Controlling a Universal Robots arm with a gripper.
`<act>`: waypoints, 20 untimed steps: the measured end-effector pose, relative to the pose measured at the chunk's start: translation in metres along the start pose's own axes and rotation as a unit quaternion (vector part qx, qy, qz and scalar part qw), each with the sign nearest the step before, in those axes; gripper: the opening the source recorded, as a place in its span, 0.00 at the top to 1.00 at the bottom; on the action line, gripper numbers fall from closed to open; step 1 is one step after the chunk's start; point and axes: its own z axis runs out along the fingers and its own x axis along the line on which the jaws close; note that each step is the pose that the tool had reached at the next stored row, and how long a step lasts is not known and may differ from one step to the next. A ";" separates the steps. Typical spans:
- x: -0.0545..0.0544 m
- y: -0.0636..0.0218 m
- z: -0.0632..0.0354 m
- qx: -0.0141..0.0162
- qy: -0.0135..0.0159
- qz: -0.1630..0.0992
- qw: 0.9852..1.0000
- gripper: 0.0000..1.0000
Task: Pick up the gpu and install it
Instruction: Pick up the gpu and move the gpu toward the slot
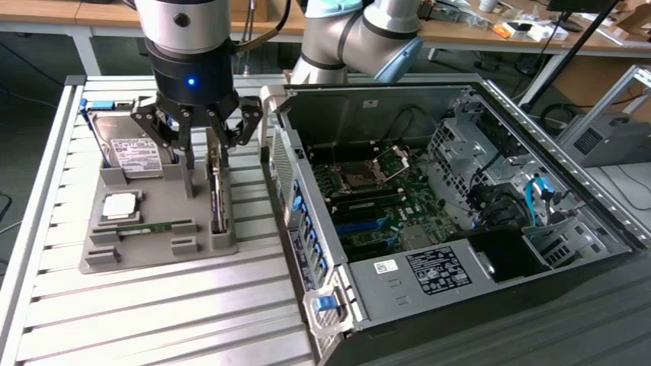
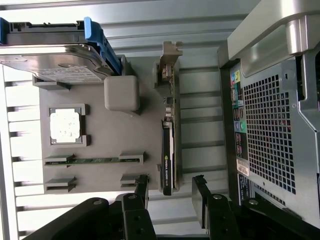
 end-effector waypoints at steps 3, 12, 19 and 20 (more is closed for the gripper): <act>0.000 0.0000 0.0006 0.000 0.000 0.000 1.000 0.52; 0.000 -0.0002 0.0039 0.000 0.000 0.000 1.000 0.52; 0.000 -0.0003 0.0063 0.000 0.000 0.000 1.000 0.52; 0.000 -0.0003 0.0066 0.000 0.000 0.000 1.000 0.52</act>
